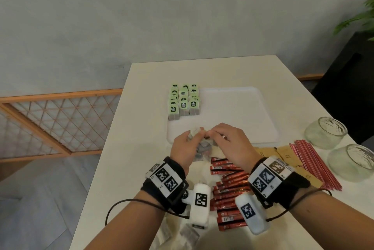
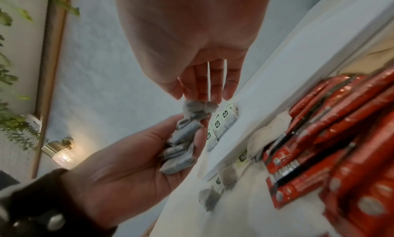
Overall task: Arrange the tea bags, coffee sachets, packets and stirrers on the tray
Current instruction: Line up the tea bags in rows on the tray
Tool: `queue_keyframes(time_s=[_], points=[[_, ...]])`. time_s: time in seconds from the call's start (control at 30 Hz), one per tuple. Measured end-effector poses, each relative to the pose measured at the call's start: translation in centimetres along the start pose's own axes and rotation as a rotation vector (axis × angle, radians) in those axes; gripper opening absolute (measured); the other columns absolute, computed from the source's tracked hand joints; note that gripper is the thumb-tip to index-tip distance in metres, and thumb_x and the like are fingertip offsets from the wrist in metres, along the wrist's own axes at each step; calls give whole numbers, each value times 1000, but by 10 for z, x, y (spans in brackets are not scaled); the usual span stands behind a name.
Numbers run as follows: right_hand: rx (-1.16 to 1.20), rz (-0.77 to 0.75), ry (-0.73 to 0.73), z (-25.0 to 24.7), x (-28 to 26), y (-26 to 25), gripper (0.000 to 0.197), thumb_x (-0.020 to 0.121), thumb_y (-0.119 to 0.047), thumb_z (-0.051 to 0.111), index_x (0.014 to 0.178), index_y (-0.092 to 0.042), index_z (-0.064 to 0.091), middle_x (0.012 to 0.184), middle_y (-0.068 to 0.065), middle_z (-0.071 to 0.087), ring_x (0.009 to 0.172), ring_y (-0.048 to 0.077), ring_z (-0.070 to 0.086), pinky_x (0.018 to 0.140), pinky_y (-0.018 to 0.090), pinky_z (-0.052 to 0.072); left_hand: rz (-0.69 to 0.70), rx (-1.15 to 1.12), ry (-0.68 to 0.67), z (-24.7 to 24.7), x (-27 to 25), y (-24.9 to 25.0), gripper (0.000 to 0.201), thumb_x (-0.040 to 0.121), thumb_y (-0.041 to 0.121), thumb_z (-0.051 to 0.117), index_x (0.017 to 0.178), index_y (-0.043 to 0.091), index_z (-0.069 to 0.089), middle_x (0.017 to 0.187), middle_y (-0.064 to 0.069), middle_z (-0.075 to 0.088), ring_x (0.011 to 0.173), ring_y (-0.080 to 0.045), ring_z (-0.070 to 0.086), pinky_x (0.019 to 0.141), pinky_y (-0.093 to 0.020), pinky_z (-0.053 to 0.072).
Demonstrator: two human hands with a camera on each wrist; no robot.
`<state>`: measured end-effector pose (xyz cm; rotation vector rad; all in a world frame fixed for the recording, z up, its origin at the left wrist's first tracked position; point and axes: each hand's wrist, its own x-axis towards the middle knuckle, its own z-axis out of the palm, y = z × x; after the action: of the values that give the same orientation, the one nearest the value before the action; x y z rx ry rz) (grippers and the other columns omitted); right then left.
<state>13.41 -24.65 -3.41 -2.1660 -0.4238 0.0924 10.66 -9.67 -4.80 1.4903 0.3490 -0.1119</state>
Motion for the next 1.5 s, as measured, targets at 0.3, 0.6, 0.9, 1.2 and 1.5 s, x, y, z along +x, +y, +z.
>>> queue_keyframes(time_s=[0.3, 0.6, 0.9, 1.2, 1.5], points=[[28, 42, -72, 8, 52, 7, 18, 90, -19, 66, 107, -26, 71, 91, -8, 69, 67, -1, 57, 65, 5, 42, 157, 339, -39, -26, 28, 18, 18, 96, 23, 60, 108, 10, 66, 84, -2, 68, 63, -8, 64, 53, -20, 49], [72, 162, -186, 32, 113, 28, 14, 87, -3, 69, 100, -5, 72, 70, 1, 68, 51, -2, 62, 57, 14, 53, -75, 111, 110, -67, 60, 15, 14, 100, 17, 50, 108, 12, 60, 79, -7, 71, 58, -21, 67, 50, -26, 50], [-123, 63, -93, 50, 169, 27, 9, 87, -15, 69, 91, -8, 74, 81, 3, 71, 69, 15, 62, 75, 35, 57, -158, -98, 125, -90, 83, 10, 20, 99, 12, 51, 114, 3, 60, 93, -23, 73, 77, -34, 72, 65, -40, 58], [81, 173, -56, 53, 174, 28, 10, 85, -15, 73, 93, -11, 70, 82, 6, 68, 67, 17, 64, 52, 28, 57, -208, -21, 13, -87, 79, 17, 24, 94, 2, 56, 117, 8, 56, 87, -16, 72, 51, -17, 67, 42, -19, 47], [352, 205, -265, 40, 121, 14, 16, 88, -17, 71, 102, -11, 73, 73, 2, 68, 59, 11, 61, 52, 21, 49, -167, 116, -37, -62, 67, 20, 27, 91, 2, 58, 114, 16, 62, 83, -10, 70, 59, -20, 69, 52, -28, 54]])
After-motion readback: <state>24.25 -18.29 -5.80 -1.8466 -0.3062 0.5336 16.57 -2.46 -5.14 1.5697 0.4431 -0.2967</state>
